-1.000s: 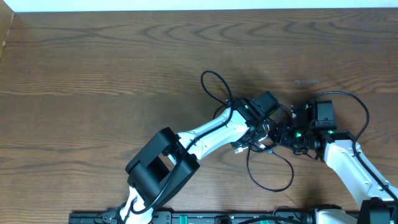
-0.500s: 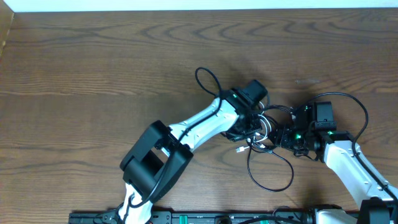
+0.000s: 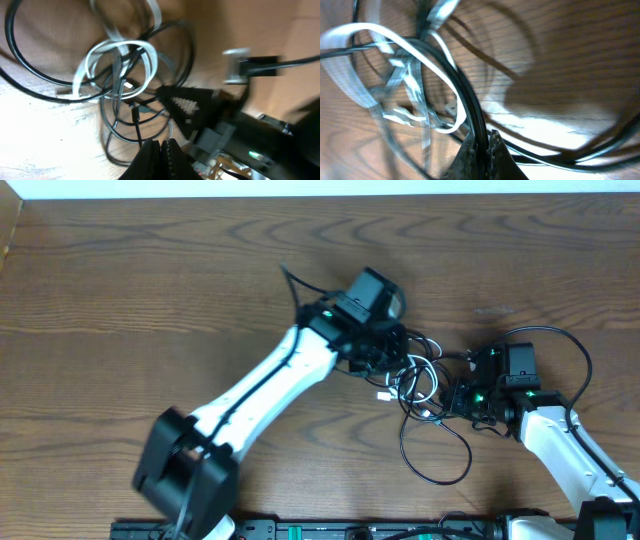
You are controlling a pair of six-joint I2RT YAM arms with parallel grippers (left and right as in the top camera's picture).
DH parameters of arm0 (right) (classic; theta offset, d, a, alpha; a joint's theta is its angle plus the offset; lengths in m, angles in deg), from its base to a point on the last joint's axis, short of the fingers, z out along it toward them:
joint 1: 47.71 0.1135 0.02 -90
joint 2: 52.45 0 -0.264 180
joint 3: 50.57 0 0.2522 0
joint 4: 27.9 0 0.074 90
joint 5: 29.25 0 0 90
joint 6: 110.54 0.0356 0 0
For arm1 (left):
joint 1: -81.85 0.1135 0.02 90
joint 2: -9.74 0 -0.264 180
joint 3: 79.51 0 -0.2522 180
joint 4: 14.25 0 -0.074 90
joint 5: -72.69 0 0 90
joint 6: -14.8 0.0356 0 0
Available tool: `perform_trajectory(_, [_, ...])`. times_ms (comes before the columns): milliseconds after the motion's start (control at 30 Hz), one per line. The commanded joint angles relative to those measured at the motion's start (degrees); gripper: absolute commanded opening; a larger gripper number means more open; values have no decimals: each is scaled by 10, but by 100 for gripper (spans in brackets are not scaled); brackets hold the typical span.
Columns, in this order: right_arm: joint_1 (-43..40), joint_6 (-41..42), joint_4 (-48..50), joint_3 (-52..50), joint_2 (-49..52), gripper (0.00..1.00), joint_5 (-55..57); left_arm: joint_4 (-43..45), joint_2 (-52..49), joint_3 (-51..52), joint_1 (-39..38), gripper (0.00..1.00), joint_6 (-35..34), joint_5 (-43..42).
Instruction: Untangle cables
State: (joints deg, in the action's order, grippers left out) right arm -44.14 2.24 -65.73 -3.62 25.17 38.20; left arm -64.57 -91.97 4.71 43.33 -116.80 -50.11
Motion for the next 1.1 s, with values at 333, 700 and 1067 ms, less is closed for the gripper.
perform_trajectory(333, [2,-6,7,-4,4,1,-24,-17,125,3,144,8,67,-101])
perform_trajectory(700, [2,-6,7,-4,4,9,-24,-121,99,26,83,76,60,18])
perform_trajectory(1067, [2,-6,4,-4,4,15,-24,-96,53,92,-13,76,-125,115])
